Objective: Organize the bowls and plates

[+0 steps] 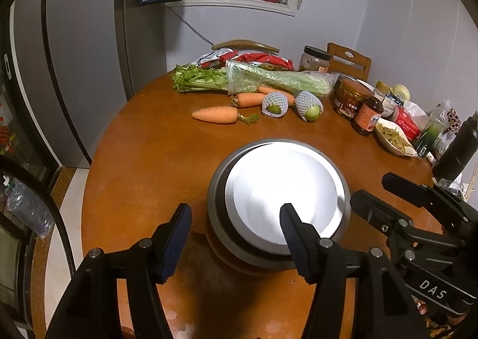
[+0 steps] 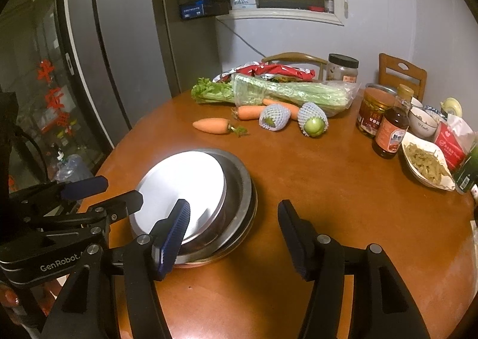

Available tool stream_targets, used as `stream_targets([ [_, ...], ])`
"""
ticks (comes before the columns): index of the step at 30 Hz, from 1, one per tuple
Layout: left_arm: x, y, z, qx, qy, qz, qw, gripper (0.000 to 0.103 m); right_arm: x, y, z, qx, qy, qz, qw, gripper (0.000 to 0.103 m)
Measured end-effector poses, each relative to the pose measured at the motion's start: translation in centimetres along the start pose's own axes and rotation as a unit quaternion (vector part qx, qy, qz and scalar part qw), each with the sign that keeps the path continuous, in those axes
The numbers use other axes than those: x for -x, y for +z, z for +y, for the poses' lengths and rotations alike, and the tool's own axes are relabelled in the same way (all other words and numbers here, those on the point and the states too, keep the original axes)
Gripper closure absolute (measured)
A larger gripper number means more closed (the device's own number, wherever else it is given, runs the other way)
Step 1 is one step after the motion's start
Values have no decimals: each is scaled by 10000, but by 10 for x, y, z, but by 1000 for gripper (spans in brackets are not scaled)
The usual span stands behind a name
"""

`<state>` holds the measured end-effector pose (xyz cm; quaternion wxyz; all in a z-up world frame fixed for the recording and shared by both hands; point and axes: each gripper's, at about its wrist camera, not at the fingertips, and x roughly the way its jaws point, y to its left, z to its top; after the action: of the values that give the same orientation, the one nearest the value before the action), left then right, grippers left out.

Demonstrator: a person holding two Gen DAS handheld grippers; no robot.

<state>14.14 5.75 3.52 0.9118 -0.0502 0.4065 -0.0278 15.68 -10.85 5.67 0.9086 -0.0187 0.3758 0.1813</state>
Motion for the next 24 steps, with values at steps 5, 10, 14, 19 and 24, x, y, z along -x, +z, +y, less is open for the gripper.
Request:
stream_targets([
  [5, 7, -15, -4, -3, 26, -28, 10000, 41, 10, -12, 2, 13, -12, -31, 10000, 34],
  [10, 14, -35, -11, -57, 64, 14, 10000, 38, 16, -32, 3, 4, -49, 0, 10000, 34],
  [14, 22, -51, -15, -60, 77, -11, 10000, 37, 27, -48, 6, 34, -58, -5, 10000, 34],
  [19, 31, -67, -20, -80, 117, -22, 9999, 36, 41, -65, 7, 53, -103, -48, 9999, 34],
  [24, 41, -80, -23, -96, 211, -87, 9997, 34, 52, -79, 5, 46, -168, -69, 9998, 33],
])
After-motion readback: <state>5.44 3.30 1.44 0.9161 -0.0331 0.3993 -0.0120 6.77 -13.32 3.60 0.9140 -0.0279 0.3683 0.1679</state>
